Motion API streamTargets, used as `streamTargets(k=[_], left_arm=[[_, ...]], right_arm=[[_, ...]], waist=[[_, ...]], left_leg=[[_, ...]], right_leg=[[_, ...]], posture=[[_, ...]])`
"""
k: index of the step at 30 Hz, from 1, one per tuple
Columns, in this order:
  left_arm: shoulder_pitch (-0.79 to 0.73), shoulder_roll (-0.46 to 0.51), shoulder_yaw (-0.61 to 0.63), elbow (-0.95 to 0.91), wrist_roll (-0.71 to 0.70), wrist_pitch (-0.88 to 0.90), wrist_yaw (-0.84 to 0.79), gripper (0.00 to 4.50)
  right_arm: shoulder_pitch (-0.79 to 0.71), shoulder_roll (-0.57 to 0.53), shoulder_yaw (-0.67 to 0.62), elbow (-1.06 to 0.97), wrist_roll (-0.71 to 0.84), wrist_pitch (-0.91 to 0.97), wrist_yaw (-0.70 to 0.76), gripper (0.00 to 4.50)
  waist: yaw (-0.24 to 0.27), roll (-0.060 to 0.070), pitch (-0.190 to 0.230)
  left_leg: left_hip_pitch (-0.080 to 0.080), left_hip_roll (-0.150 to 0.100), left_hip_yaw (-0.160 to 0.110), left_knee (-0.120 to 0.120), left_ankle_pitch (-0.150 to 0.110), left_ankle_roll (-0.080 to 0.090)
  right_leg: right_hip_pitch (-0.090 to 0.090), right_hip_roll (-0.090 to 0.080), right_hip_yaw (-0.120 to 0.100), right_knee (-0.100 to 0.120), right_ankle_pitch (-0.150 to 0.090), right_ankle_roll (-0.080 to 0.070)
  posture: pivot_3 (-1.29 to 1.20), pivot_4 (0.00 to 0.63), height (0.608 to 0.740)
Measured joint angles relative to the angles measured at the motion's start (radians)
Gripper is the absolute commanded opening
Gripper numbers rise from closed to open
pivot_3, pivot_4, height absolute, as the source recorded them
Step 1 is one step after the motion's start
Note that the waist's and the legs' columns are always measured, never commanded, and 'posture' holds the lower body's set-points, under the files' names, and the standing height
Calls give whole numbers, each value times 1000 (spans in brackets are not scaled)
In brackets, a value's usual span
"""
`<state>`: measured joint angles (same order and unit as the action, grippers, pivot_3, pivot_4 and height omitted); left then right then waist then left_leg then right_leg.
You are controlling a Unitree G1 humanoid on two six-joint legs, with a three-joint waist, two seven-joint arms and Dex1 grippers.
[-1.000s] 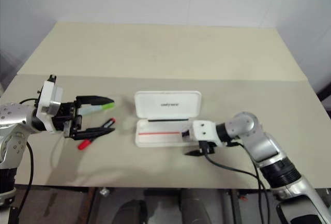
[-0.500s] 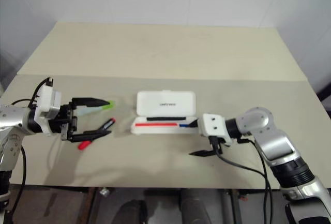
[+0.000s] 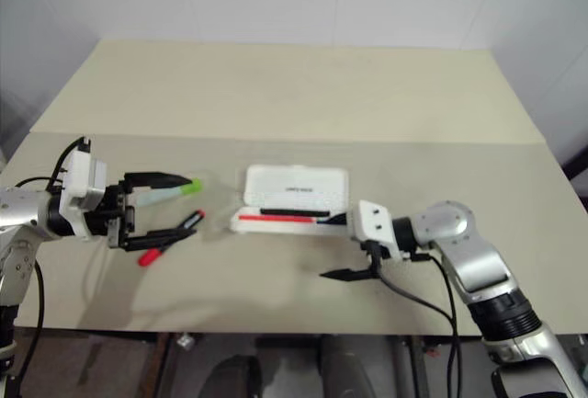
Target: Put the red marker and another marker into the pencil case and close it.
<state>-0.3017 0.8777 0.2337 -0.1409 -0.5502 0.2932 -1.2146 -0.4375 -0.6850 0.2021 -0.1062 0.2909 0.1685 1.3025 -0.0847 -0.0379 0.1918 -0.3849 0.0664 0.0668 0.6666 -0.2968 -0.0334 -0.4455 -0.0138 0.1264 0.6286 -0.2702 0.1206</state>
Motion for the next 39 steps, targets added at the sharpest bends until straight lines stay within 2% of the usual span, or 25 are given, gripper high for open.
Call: streamTargets(k=[5, 11, 19, 24, 30, 39], left_arm=[[-5, -4, -7, 4, 0, -1, 1, 4500], [-32, -10, -18, 37, 2, -6, 1, 4500], [-62, -8, -21, 70, 5, -12, -14, 4500], [-81, 2, -25, 80, 9, -11, -32, 4500], [-83, 3, -38, 81, 11, -9, -43, 4500], [-74, 3, -37, 77, 11, -6, -27, 4500]], right_arm=[[-16, 85, -60, 48, 29, -42, -73, 4487], [-46, 107, -96, 89, 50, -41, -118, 4487], [-228, 170, -177, 88, 265, 312, -236, 4487], [-293, 220, -128, 121, 276, 478, -307, 4487], [-296, 286, -49, 230, 193, 483, -333, 4487], [-164, 300, 18, 141, 127, 438, -330, 4487]], waist=[[-1, 0, 0], [1, 0, 0], [-3, 0, 0], [-2, 0, 0], [-2, 0, 0], [-3, 0, 0]], left_leg=[[0, 0, 0, 0, 0, 0], [0, 0, 0, 0, 0, 0], [0, 1, 0, 0, 0, 0], [-1, 1, 0, 0, 0, 0], [-2, 1, 0, -1, 0, 0], [-2, 1, -1, -1, 0, 0]], right_leg=[[0, 0, 0, 0, 0, 0], [0, 0, 0, 0, 0, 0], [0, 1, 0, 1, 0, 0], [0, 1, 0, -1, 0, 0], [-1, 1, -1, -1, 0, 0], [-1, 1, -1, -1, 0, 0]], posture=[[0, 150, 740], [0, 150, 740], [0, 150, 740], [0, 150, 740], [0, 150, 740], [0, 150, 740]])
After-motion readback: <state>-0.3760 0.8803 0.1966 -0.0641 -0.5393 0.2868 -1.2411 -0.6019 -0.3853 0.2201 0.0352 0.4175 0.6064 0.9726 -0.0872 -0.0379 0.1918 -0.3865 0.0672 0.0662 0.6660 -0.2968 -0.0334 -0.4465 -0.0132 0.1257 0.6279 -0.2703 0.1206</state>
